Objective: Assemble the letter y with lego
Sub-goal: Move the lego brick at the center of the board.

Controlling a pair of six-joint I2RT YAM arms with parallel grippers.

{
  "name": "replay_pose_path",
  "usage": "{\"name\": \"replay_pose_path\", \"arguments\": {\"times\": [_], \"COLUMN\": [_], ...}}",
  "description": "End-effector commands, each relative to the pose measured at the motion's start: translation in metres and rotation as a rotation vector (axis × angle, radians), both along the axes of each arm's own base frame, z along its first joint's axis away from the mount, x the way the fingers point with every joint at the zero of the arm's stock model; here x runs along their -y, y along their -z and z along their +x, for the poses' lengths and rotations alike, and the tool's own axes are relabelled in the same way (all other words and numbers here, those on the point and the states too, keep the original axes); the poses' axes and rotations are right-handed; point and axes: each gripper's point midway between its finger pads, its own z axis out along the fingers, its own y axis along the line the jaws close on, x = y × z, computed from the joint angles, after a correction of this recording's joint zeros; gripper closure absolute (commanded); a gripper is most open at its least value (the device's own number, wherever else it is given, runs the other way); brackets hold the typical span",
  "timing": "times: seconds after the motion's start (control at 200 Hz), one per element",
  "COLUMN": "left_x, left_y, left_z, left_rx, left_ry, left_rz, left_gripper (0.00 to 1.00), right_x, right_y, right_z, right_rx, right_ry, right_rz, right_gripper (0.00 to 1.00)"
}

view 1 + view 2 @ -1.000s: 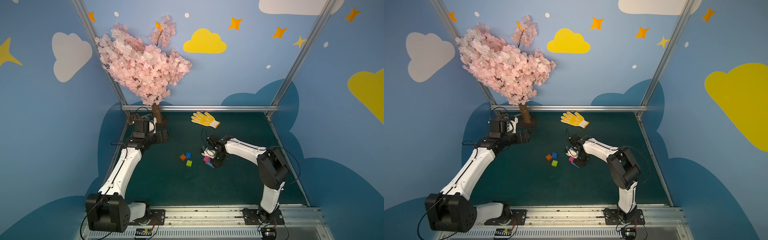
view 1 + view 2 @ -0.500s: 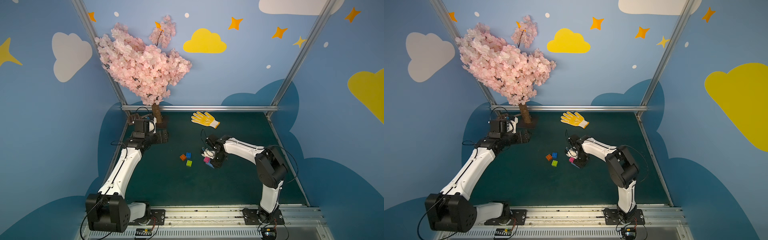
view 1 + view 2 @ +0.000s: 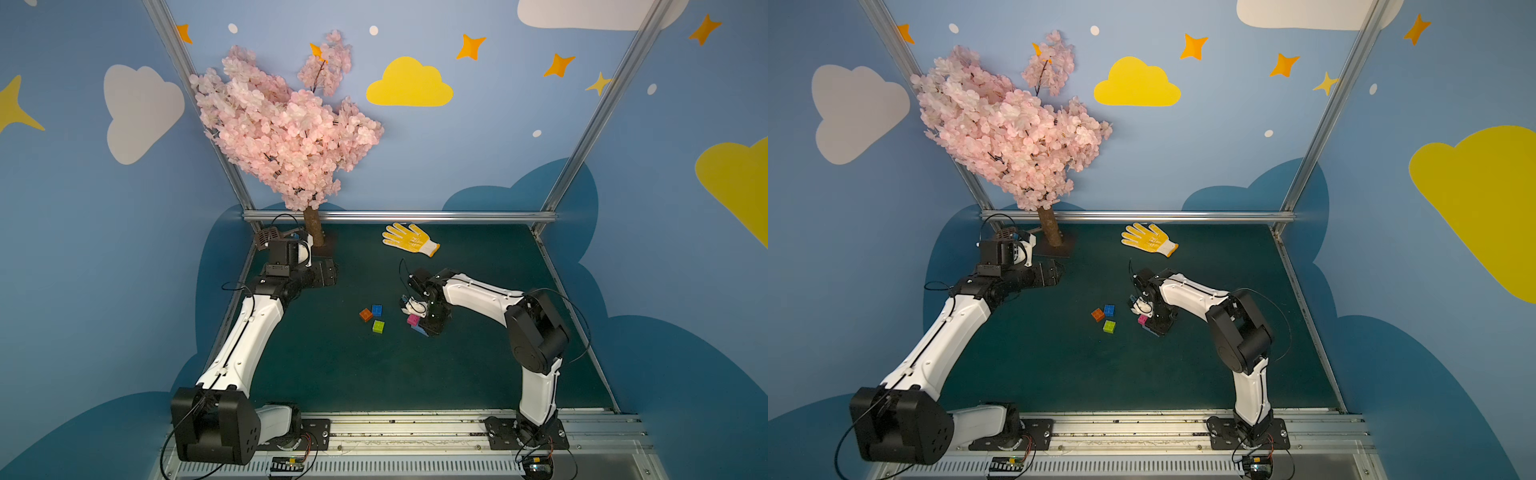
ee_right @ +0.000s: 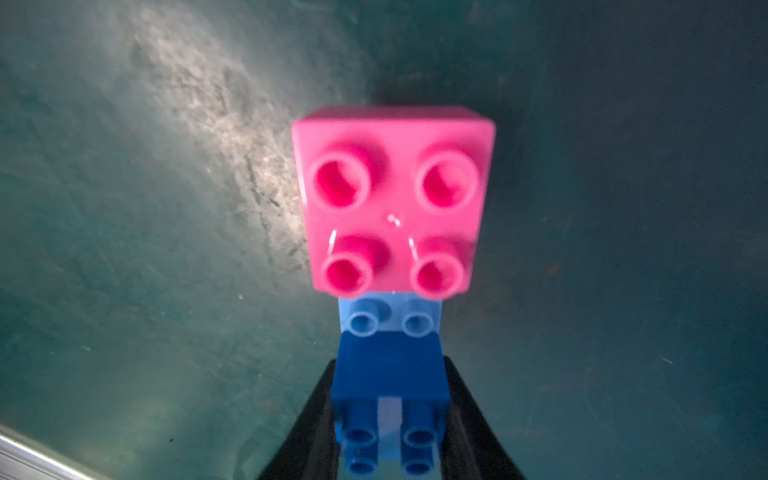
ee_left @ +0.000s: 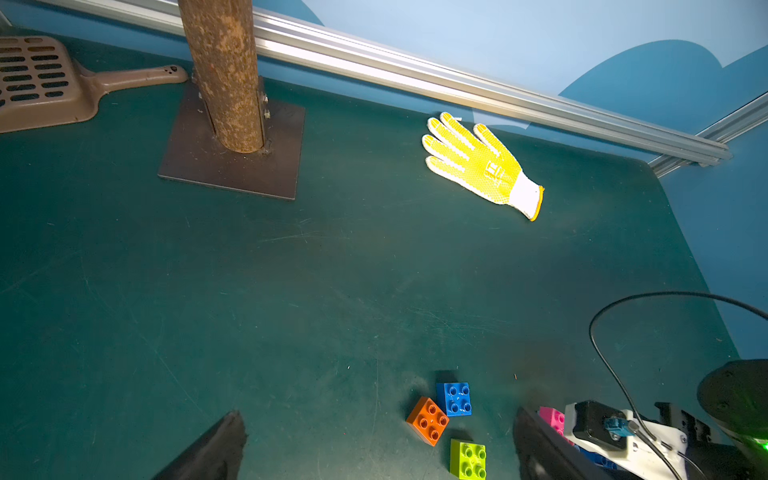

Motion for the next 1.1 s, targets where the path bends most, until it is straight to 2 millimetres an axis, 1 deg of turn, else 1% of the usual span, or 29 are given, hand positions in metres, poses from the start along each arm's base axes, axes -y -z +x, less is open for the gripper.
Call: {"name": "replay_pose_path", "arguments": {"times": [0.0, 0.09, 0.17, 0.305, 0.431, 0.561, 0.686, 0.711, 0.761, 0.831, 0.881, 0.921, 0.986, 1.096], "left_x": [0.000, 0.000, 0.001, 0.001, -0.004, 0.006, 0.013, 0.020, 0.024, 0.025, 0.019, 0.016, 0.012, 0.007], "left_y": [-0.011, -0.011, -0.012, -0.011, -0.009, -0.007, 0.004, 0.004, 0.006, 0.009, 0.012, 0.013, 0.014, 0.016], "left_z": [-0.001, -0.001, -0.001, 0.000, -0.001, -0.001, 0.002, 0.001, 0.001, 0.002, 0.003, 0.005, 0.007, 0.011], "left_rx": [0.024, 0.021, 0.025, 0.021, 0.012, 0.000, -0.043, -0.051, -0.058, -0.067, -0.077, -0.080, -0.073, -0.059], "left_ry": [0.002, 0.001, 0.003, 0.002, -0.014, 0.033, 0.052, 0.083, 0.101, 0.095, 0.061, 0.042, 0.018, -0.018], "left_rz": [0.004, 0.004, 0.004, 0.003, 0.025, -0.009, -0.046, -0.074, -0.091, -0.105, -0.094, -0.102, -0.129, -0.208], "left_gripper": [0.00, 0.00, 0.00, 0.00, 0.00, 0.00, 0.00, 0.00, 0.00, 0.00, 0.00, 0.00, 0.00, 0.03], "right_x": [0.011, 0.008, 0.004, -0.004, -0.010, -0.014, -0.016, -0.017, -0.019, -0.020, -0.022, -0.022, -0.022, -0.023], "right_y": [0.037, 0.032, 0.025, 0.008, 0.000, 0.000, 0.001, 0.001, 0.001, 0.003, 0.004, 0.005, 0.006, 0.004], "right_z": [-0.015, -0.012, -0.006, 0.016, 0.034, 0.044, 0.051, 0.053, 0.054, 0.056, 0.056, 0.057, 0.058, 0.059], "right_rx": [-0.078, -0.059, -0.037, 0.031, 0.047, 0.053, 0.060, 0.062, 0.053, 0.036, 0.025, 0.021, 0.018, 0.023], "right_ry": [0.006, 0.012, 0.025, 0.055, 0.077, 0.080, 0.082, 0.083, 0.083, 0.080, 0.076, 0.076, 0.076, 0.078], "right_rz": [-0.075, -0.050, -0.023, 0.031, 0.055, 0.063, 0.057, 0.059, 0.067, 0.064, 0.060, 0.052, 0.053, 0.058], "right_gripper": [1.00, 1.00, 1.00, 1.00, 1.00, 1.00, 1.00, 1.00, 1.00, 1.00, 1.00, 0.97, 0.89, 0.80]}}
